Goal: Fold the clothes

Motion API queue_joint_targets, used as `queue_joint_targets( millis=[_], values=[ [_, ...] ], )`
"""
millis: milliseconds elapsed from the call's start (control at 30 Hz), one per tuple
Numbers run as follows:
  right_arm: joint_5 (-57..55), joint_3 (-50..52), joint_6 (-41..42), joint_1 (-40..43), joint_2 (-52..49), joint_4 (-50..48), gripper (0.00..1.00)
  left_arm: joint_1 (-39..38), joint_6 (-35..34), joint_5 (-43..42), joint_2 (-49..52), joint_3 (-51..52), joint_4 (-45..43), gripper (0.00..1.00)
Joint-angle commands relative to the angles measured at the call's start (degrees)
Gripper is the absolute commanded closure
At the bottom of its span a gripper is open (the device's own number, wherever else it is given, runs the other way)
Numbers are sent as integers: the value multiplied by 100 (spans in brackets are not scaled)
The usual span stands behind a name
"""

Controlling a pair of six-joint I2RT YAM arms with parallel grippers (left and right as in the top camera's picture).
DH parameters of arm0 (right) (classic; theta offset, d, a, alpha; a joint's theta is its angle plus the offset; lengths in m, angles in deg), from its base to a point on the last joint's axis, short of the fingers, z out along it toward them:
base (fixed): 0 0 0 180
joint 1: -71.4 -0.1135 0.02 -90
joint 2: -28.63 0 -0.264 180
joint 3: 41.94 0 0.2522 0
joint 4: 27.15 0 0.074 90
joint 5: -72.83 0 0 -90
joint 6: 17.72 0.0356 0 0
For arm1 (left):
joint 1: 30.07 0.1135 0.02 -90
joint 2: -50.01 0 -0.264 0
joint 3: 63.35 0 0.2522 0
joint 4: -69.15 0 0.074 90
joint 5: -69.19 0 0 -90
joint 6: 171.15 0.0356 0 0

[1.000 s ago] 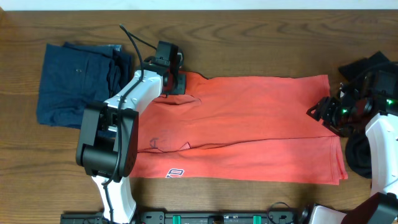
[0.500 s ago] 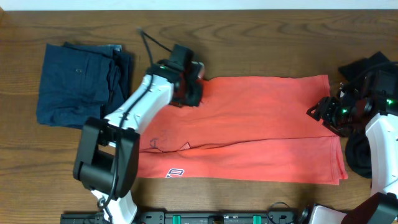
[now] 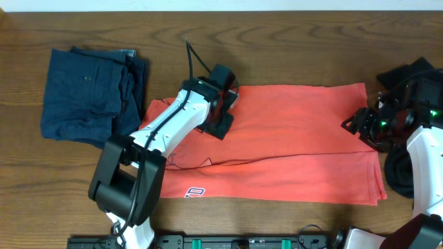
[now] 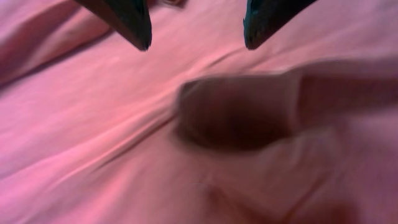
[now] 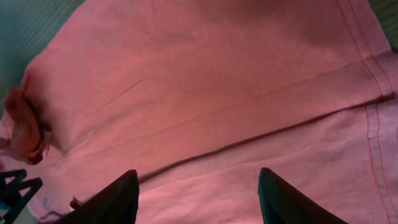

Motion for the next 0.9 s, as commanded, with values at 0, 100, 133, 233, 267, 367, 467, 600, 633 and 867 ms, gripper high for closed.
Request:
queue_joint_targets(
  millis=[0,100,133,233,267,367,467,600,633,867],
  values=[
    [-4,-90,-98,-52,-20,2,40,105,79,778,-92,0,192,50],
    [-4,-90,-98,-52,-20,-17,39,212,79,872,-90,2,146,49],
    [-4,-92,-98,-52,-20,-17,39,251,76,870,-83,9,85,47],
    [-2,-92,-98,-52,-17,-15,39,369,74,850,-42,35,-138,44],
    [-2,-92,-98,-52,-20,-15,39,391,76,831,-15,39,-195,41],
    [-2,-92,-98,-52,-20,-13,39,446,81,833,83,83,-424,39],
    [-2,-90,-98,-52,-20,-13,39,476,76,828,184,103,-581,38],
    [-2,-92,-98,-52,-20,-15,39,474,79,815,282,103,-417,39],
    [-2,-90,-98,-52,-17,-13,39,474,83,817,286,109,-341,40],
    [-4,-92,-98,-52,-20,-17,39,533,275,835,286,120,-129,75]
  ],
)
